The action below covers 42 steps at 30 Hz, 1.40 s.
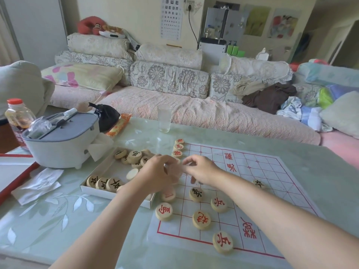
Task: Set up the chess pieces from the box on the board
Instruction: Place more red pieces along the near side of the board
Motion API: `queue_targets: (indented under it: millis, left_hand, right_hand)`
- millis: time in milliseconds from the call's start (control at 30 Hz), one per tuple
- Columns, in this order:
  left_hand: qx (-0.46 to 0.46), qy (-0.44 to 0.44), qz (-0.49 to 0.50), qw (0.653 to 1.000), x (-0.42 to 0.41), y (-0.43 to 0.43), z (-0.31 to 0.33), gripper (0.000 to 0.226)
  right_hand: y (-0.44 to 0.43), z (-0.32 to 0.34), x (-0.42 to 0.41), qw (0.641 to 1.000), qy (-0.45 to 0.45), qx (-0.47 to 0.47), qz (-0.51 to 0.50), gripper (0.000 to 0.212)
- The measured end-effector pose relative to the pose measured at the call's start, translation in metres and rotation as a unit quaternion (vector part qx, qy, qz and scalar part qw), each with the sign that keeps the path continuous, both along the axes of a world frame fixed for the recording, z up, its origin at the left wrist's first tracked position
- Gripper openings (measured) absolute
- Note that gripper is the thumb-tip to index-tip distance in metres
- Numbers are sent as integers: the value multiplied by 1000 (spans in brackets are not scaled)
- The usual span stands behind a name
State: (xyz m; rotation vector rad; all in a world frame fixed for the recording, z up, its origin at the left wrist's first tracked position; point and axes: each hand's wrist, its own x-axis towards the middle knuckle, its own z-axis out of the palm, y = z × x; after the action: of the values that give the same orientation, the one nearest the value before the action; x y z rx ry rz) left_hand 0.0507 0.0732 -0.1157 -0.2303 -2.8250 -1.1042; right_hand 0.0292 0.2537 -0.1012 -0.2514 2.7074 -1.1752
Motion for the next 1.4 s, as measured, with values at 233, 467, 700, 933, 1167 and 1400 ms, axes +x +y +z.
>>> queue_targets:
  millis: [233,467,700,933,1167,1400]
  left_hand:
    - [85,26,-4,996,-4,7,0,63]
    - [-63,51,-17,997,-11,-3,-9,43]
    - [-267,17,-108,958,-13,-14,-26,39]
    - [-256,16,-114,960,-12,-19,-25,35]
    - [-218,59,-83,971,-7,-10,-27,32]
    - [-165,92,-87,978,0,17,-17,29]
  right_hand:
    - [-20,-1,-5,990,-26,-136,-4,40]
    - [-21,-13,-23,997,42,-23,-58,28]
    - [-29,-28,-35,992,80,73,-62,30]
    - [-35,-42,-37,991,78,98,-38,19]
    - [-10,-27,-24,990,85,112,11,13]
    - [31,-15,20,967,58,236,79,23]
